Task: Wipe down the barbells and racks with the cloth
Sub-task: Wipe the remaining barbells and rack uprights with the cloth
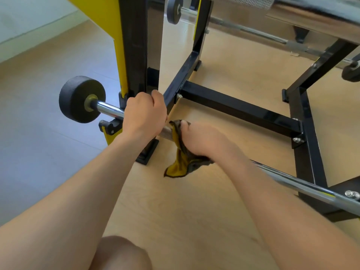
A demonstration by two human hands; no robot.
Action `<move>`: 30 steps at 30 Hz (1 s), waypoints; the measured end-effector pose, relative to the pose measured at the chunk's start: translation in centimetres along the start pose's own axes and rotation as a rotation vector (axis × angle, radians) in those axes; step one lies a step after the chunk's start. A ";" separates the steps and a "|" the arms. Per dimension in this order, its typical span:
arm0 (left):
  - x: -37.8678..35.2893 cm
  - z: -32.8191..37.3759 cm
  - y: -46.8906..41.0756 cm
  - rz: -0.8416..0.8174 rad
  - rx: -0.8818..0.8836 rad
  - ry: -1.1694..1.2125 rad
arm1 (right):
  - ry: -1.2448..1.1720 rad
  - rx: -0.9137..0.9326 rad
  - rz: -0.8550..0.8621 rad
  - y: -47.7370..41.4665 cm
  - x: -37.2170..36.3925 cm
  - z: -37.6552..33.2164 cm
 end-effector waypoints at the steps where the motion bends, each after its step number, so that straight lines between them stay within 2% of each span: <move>1: 0.4 0.0 0.0 0.048 0.018 0.063 | 0.161 0.044 0.139 0.4 -0.1 -1.2; 3: 1.3 -0.1 0.0 0.154 0.031 0.166 | 0.381 0.139 0.401 2.0 -1.7 -4.3; 6: 2.4 -0.3 -0.1 0.274 0.021 0.156 | 0.491 0.265 0.497 2.2 -3.3 -6.8; 7: 2.6 -0.4 -0.1 0.303 0.026 0.160 | 0.507 0.317 0.472 1.2 -2.8 -6.7; 8: 2.7 -0.4 -0.2 0.321 0.026 0.163 | 0.418 0.382 0.391 0.0 -1.7 -6.4; 9: 2.7 -0.3 -0.1 0.329 0.023 0.167 | 0.249 0.441 0.242 -1.1 -0.5 -5.9; 11: 2.3 -0.3 0.2 0.319 0.010 0.183 | -0.138 0.435 -0.111 -2.9 1.2 -4.9; 12: 2.1 -0.3 0.2 0.317 0.010 0.194 | -0.161 0.401 -0.164 -3.4 1.3 -5.0; 13: 2.1 -0.3 0.3 0.316 0.014 0.200 | -0.063 0.357 -0.110 -3.1 1.1 -5.3; 15: 2.0 -0.5 0.0 0.302 0.011 0.216 | 0.234 0.249 0.291 -0.7 -0.3 -6.4; 18: 1.7 -0.6 -0.1 0.302 0.044 0.237 | 0.567 0.250 0.379 3.4 -2.8 -8.6; 20: 1.0 -0.3 0.1 0.311 0.075 0.235 | 0.566 0.294 0.429 1.7 -2.0 -8.1; 22: 0.6 0.0 0.3 0.310 0.087 0.209 | 0.338 0.409 0.324 -0.2 -0.8 -7.2; 23: 0.4 0.1 0.4 0.298 0.081 0.215 | 0.166 0.430 0.194 -1.1 -0.2 -6.4; 25: 0.3 -0.1 0.4 0.246 0.068 0.248 | -0.179 0.385 -0.149 -2.3 0.8 -4.6; 26: 0.3 -0.3 0.5 0.209 0.078 0.260 | -0.309 0.348 -0.232 -2.3 1.2 -3.6; 27: 0.2 -0.4 0.6 0.164 0.078 0.251 | -0.316 0.318 -0.246 -1.8 1.2 -2.5; 28: 0.1 -0.4 0.7 0.109 0.064 0.223 | -0.264 0.285 -0.177 -0.9 0.8 -1.3; 29: 0.1 -0.3 0.8 0.054 0.048 0.192 | -0.142 0.262 -0.036 0.3 0.1 -0.3; 30: -0.1 -0.1 1.0 -0.001 0.034 0.168 | 0.053 0.242 0.177 1.8 -0.9 0.5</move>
Point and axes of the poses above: each hand's wrist, its own y-axis away from the middle knuckle, its own x-axis out of the back of the hand, z = x × y, the point moved 4 cm from there along -y, towards the middle knuckle, and after that the axes turned 12 degrees about y, right-handed, at the moved point
